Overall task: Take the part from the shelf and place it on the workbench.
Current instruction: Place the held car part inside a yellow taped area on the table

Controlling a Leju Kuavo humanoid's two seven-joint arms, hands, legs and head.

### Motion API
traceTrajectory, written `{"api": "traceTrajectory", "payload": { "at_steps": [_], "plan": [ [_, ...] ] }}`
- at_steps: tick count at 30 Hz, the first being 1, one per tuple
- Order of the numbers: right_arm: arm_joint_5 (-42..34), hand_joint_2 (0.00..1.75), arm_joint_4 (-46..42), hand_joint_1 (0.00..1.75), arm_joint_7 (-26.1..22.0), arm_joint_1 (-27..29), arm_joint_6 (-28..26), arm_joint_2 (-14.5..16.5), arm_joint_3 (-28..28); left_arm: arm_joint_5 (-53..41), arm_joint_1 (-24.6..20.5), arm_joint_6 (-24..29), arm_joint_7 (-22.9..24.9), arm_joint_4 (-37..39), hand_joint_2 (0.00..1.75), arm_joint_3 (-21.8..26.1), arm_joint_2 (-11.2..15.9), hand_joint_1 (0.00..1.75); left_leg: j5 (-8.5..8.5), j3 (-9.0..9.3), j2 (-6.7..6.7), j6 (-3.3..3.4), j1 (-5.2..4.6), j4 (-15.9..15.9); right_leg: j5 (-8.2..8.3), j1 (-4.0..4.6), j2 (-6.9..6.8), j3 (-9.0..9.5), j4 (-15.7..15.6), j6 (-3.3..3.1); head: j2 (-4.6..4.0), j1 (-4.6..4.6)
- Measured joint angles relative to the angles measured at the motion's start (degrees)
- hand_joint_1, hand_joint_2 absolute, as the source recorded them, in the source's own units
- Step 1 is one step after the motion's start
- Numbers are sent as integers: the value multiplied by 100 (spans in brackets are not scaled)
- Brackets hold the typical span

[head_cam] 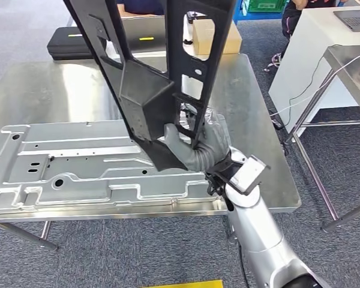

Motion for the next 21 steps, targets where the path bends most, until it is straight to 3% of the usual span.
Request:
{"api": "traceTrajectory", "payload": {
  "at_steps": [4,8,13,21],
  "plan": [
    [887,175,77,175,44,-34,-369,0,-67,-19,-2,-13,-3,0,175,-14,0,0,0,0,0,0,1,0,0,-5,1,0,0,0,0,0],
    [2325,175,345,175,245,-65,-933,2,112,-74,-4,-16,-3,0,175,-66,0,0,0,-1,0,0,2,0,0,-6,1,0,1,0,-1,0],
    [3791,175,822,175,597,-175,-1438,49,647,-130,-11,-16,2,0,175,-125,0,0,0,-2,0,0,5,-1,0,-4,1,0,2,0,0,0],
    [5383,175,1884,175,1324,-633,-1801,274,1690,-228,-33,-49,5,0,175,-225,0,0,1,-4,0,-1,5,-1,0,-4,2,1,2,0,-1,0]
  ]
}}
